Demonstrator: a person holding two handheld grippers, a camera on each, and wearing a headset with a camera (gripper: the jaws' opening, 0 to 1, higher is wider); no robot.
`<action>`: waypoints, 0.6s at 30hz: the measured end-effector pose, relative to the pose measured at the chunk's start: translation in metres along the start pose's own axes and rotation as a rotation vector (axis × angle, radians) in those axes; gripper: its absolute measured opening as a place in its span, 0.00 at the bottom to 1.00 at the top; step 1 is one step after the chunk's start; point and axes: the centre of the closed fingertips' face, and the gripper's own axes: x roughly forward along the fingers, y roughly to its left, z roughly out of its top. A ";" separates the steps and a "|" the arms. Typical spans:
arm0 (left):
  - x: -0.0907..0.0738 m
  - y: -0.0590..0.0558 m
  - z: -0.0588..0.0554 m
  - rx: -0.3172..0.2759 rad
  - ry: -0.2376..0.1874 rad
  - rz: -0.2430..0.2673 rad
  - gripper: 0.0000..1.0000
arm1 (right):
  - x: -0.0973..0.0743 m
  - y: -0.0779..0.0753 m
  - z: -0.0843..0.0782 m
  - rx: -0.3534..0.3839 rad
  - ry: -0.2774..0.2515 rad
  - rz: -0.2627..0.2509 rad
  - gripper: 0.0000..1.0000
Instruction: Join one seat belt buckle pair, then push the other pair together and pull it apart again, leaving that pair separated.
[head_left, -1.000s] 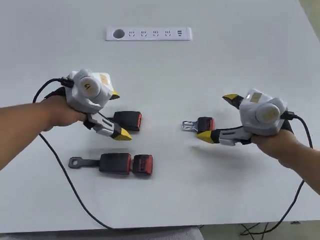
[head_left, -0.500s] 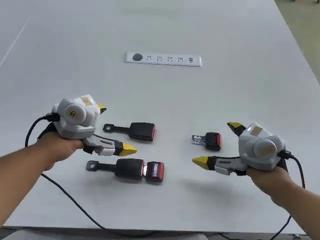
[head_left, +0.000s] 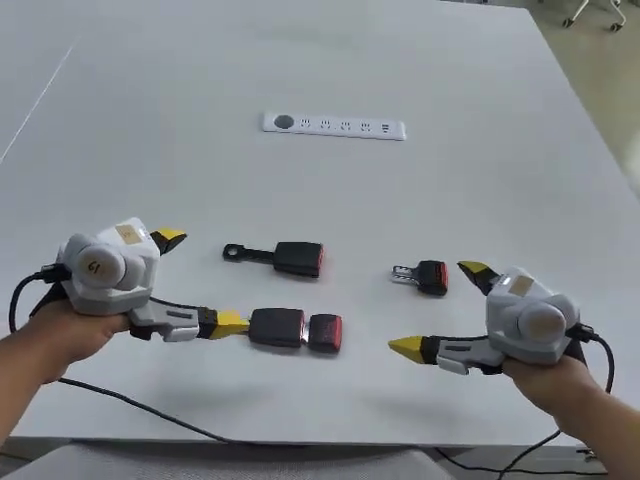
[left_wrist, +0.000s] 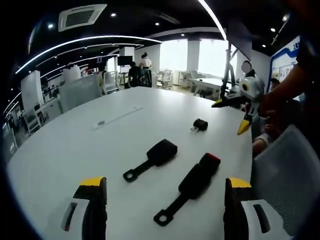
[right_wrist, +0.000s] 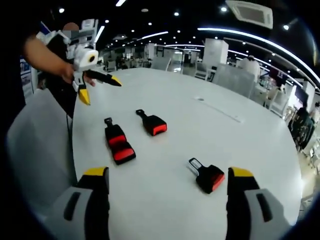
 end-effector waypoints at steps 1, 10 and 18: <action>-0.003 -0.001 -0.001 -0.001 -0.004 -0.004 1.00 | -0.001 0.001 0.000 -0.003 0.001 -0.006 1.00; -0.029 -0.013 -0.007 0.028 -0.032 -0.025 1.00 | -0.017 0.022 -0.005 0.027 -0.002 -0.050 1.00; -0.044 -0.011 -0.014 0.020 -0.043 -0.019 1.00 | -0.028 0.036 -0.008 0.068 -0.018 -0.098 1.00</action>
